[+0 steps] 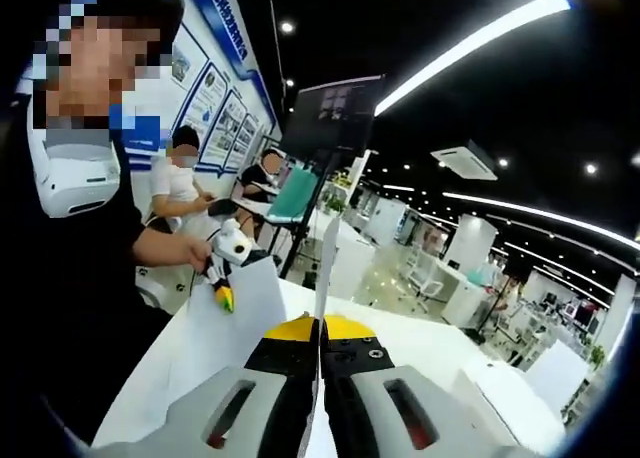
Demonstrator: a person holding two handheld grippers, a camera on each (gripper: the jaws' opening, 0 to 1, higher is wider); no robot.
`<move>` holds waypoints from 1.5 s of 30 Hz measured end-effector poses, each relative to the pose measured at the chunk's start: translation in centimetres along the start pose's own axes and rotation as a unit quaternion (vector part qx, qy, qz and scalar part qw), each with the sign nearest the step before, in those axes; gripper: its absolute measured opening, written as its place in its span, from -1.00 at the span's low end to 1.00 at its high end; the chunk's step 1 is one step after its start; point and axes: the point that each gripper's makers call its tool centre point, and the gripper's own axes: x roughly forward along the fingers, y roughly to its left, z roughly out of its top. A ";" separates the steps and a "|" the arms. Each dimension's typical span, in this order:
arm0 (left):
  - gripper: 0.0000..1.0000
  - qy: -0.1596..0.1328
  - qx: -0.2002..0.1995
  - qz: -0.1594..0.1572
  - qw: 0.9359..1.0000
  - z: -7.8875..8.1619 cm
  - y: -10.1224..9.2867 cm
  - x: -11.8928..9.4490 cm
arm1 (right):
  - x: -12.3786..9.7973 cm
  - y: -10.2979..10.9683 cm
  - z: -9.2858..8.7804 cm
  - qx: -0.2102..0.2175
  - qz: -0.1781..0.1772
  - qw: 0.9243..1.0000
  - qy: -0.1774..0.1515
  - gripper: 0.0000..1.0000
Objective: Organize the stack of printing papers by aligning and flattening the scattered papers on the table
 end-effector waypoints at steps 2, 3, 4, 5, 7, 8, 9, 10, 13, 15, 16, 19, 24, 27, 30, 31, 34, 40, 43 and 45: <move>-0.86 0.002 0.003 -0.002 1.000 0.0 -0.1 0.1 | 0.7 0.4 -0.1 -0.006 0.013 1.000 0.004 -1.00; -0.86 0.002 0.004 -0.002 1.000 0.0 -0.1 0.1 | 0.8 0.5 -0.1 -0.007 0.016 1.000 0.006 -1.00; -0.86 0.003 0.004 -0.003 1.000 0.0 -0.1 0.1 | 1.1 0.6 -0.2 -0.009 0.020 1.000 0.008 -1.00; -0.86 0.003 0.005 -0.003 1.000 0.0 -0.1 0.1 | 1.2 0.7 -0.2 -0.010 0.022 1.000 0.009 -1.00; -0.86 0.005 0.008 -0.005 1.000 0.0 -0.3 0.2 | 1.7 1.0 -0.3 -0.013 0.032 0.999 0.013 -1.00; -0.86 0.006 0.010 -0.005 1.000 0.0 -0.3 0.2 | 1.9 1.2 -0.4 -0.015 0.037 0.999 0.015 -1.00; -0.86 0.007 0.011 -0.006 1.000 0.0 -0.3 0.2 | 2.1 1.4 -0.4 -0.016 0.043 0.999 0.015 -1.00; -0.86 0.007 0.011 -0.007 1.000 0.0 -0.4 0.2 | 2.3 1.5 -0.3 -0.017 0.046 0.999 0.015 -1.00; -0.86 0.007 0.012 -0.008 1.000 0.1 -0.4 0.3 | 2.8 1.9 -0.3 -0.021 0.061 0.998 0.015 -1.00; -0.86 0.008 0.014 -0.009 1.000 0.1 -0.4 0.4 | 3.1 2.1 -0.3 -0.022 0.067 0.997 0.016 -1.00; -0.86 0.008 0.014 -0.010 1.000 0.1 -0.4 0.4 | 3.3 2.2 -0.3 -0.023 0.070 0.997 0.017 -1.00; -0.86 0.010 0.018 -0.011 1.000 0.1 -0.6 0.6 | 3.8 2.5 -0.5 -0.023 0.079 0.996 0.023 -1.00; -0.86 0.016 0.023 -0.015 0.999 0.0 -1.0 0.9 | 4.4 3.1 -0.6 -0.025 0.092 0.995 0.027 -1.00; -0.86 0.020 0.028 -0.016 0.999 0.0 -1.3 1.2 | 4.7 3.4 -0.6 -0.026 0.099 0.994 0.029 -1.00; -0.86 0.023 0.033 -0.020 0.999 0.0 -1.6 1.5 | 5.1 3.5 -0.5 -0.027 0.102 0.994 0.032 -1.00; -0.86 0.024 0.035 -0.022 0.999 0.0 -1.8 1.7 | 5.2 3.5 -0.5 -0.028 0.103 0.994 0.033 -1.00; -0.86 0.028 0.041 -0.026 0.998 -0.1 -2.2 2.1 | 5.6 3.6 -0.7 -0.028 0.107 0.993 0.038 -1.00; -0.86 0.033 0.043 -0.032 0.998 -0.2 -2.4 2.4 | 6.2 4.2 -1.1 -0.030 0.117 0.991 0.048 -1.00; -0.86 0.034 0.045 -0.034 0.998 0.0 -2.6 2.5 | 6.6 4.4 -1.4 -0.028 0.121 0.991 0.053 -1.00; -0.86 0.035 0.046 -0.035 0.998 0.1 -2.8 2.6 | 6.9 4.4 -1.6 -0.026 0.123 0.991 0.056 -1.00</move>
